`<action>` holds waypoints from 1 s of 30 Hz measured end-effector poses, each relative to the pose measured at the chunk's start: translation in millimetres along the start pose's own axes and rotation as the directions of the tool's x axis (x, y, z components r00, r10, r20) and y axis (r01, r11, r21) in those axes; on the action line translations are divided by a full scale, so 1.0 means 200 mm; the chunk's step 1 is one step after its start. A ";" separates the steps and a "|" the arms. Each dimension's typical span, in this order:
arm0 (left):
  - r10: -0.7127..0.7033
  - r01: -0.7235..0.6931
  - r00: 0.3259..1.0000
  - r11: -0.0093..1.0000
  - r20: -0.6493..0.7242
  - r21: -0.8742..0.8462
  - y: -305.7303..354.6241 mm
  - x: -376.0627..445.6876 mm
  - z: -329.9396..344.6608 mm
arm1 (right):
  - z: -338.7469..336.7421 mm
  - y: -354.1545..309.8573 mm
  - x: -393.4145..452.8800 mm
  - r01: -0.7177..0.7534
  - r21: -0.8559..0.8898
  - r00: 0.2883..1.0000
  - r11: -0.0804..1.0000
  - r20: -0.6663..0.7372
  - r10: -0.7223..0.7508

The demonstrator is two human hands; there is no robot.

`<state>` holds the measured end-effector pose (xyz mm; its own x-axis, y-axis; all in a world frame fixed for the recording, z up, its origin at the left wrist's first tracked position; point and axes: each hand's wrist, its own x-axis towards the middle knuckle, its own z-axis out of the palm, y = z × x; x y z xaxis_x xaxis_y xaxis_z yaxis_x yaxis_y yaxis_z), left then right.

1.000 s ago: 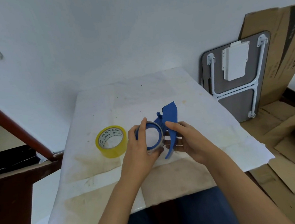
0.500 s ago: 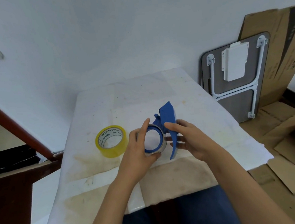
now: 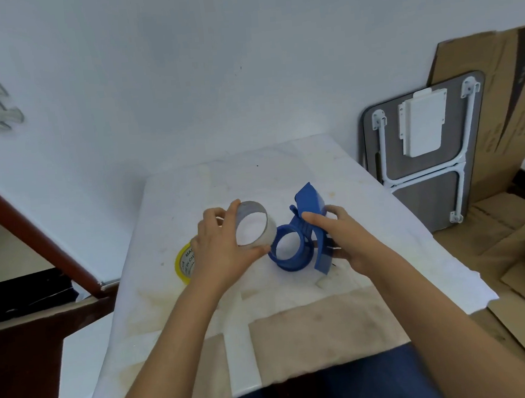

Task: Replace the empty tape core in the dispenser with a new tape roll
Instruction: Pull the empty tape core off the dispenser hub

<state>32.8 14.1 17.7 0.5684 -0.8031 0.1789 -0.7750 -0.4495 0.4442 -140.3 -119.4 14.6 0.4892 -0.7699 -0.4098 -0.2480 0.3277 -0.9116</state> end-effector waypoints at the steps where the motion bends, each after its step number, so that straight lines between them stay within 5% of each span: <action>1: -0.011 0.010 1.000 0.998 0.019 0.069 -0.01 0.05 0.00 | -0.01 -0.01 0.02 -0.015 -0.013 1.000 1.000 -0.009 0.015; 13: -0.098 0.015 0.959 0.955 0.266 0.297 -0.07 0.37 0.16 | -0.04 -0.03 0.10 -0.081 -0.189 0.996 0.979 -0.061 0.071; 19: -0.084 -0.019 0.957 0.937 0.278 0.350 -0.06 0.40 0.17 | -0.03 -0.04 0.15 0.005 -0.640 0.978 0.768 -0.157 -0.136; 25: -0.062 -0.053 0.943 0.942 0.327 0.332 -0.11 0.38 0.07 | 0.06 -0.08 0.15 0.190 -0.676 0.856 0.712 -0.241 -0.457; 30: -0.059 0.021 0.987 0.970 0.149 0.244 -0.27 0.30 -0.10 | 0.23 -0.18 0.11 0.382 -0.674 0.794 0.632 -0.111 -0.597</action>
<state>114.0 -2.6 21.5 0.5654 -0.8246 0.0197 -0.8070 -0.5480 0.2201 -81.3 -122.7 36.4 0.4442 -0.8679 0.2224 -0.5337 -0.4558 -0.7124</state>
